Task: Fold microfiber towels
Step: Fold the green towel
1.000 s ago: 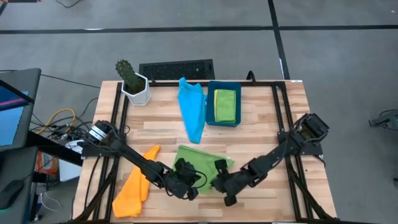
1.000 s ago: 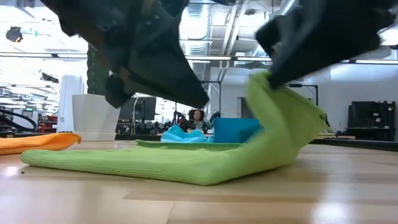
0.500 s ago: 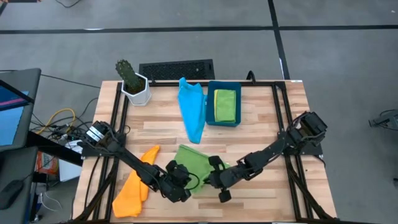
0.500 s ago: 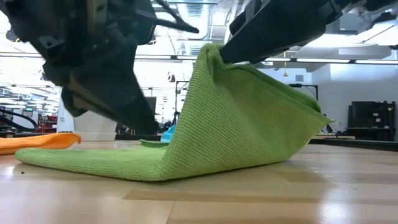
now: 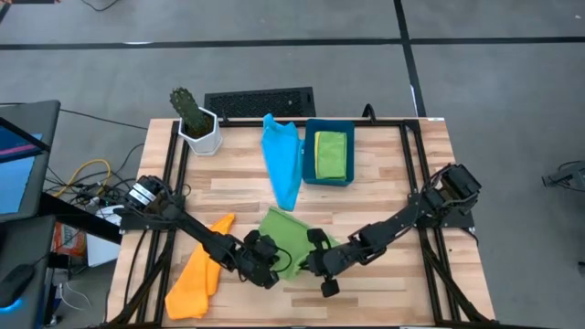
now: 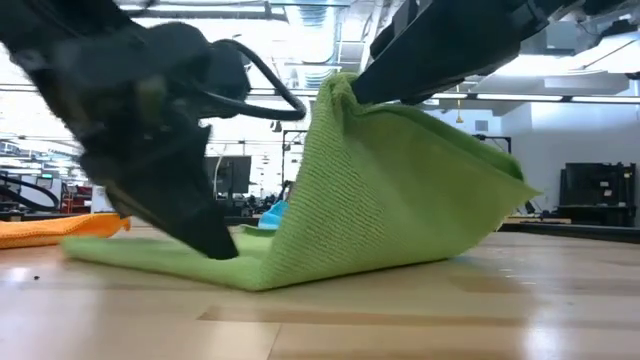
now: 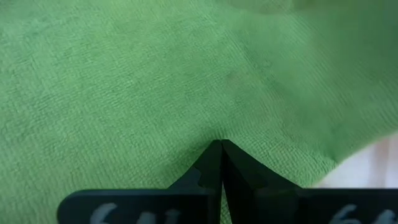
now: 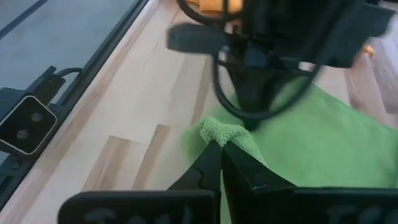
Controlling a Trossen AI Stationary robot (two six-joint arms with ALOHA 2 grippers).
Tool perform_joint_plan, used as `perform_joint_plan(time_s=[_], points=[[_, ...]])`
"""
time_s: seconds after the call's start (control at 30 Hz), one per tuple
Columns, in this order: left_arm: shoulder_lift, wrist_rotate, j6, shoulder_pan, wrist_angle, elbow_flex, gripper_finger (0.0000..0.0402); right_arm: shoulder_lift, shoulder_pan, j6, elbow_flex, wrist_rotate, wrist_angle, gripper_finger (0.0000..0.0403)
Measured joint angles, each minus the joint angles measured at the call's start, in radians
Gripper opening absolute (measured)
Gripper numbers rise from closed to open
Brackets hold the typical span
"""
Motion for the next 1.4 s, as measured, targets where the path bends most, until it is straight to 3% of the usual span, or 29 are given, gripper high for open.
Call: perform_joint_plan(time_s=[0.37,0.53,0.9,1.13,1.4], points=[[0.070,0.061,0.143,0.109,0.160,0.003,0.0000,0.001,-0.007,0.000,-0.001,-0.004,0.014,0.0030],[0.034,0.115,0.206,0.143,0.125,0.000,0.0000,0.055,-0.008,0.003,-0.010,-0.014,0.014,0.0027],[-0.146,0.193,0.196,0.136,-0.048,-0.003,0.0000,0.149,-0.009,0.006,0.033,-0.039,0.067,0.0029],[-0.119,0.068,0.168,0.066,-0.168,-0.002,0.0000,0.149,-0.039,-0.031,0.079,-0.040,0.064,0.0031],[-0.028,0.044,0.144,0.064,-0.086,0.002,0.0000,0.149,-0.090,-0.035,0.080,-0.116,0.066,0.0028]])
